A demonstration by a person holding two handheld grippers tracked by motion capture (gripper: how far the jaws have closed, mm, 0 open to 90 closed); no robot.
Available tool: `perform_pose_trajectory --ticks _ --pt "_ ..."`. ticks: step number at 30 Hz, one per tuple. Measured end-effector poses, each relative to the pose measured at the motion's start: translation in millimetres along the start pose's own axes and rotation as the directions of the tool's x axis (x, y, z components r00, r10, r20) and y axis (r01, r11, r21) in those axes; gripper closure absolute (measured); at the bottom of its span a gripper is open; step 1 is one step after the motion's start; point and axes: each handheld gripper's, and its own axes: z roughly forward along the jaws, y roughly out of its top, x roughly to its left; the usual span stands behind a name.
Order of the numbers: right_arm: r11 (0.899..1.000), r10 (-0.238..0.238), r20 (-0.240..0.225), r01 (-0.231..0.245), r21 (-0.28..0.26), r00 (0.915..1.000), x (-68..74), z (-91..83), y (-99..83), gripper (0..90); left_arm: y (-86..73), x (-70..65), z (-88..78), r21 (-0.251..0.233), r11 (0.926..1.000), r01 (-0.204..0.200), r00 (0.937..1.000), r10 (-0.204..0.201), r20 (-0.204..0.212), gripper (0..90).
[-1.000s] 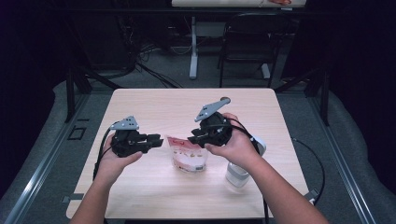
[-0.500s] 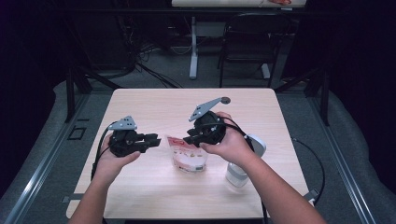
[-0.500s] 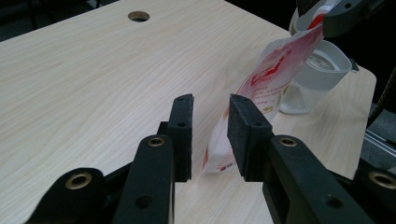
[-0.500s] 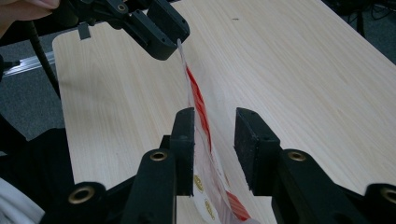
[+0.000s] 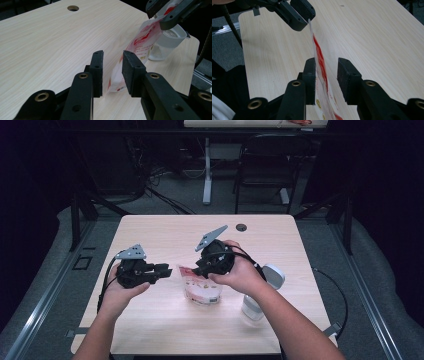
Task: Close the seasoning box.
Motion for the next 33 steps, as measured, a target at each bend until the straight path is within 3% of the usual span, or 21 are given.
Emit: perform_pose_trajectory --ticks 22,33 --pt "0.999 -0.017 -0.018 0.017 0.047 0.9997 0.6 21.3 3.0 74.9 -0.6 0.9 0.1 0.007 1.0 -0.002 1.0 0.002 0.002 70.9" --pt "0.997 -0.028 -0.05 0.032 0.071 0.9984 -0.9 25.4 4.0 85.0 -1.2 1.1 1.4 0.007 1.0 -0.001 1.0 0.001 0.002 70.6"
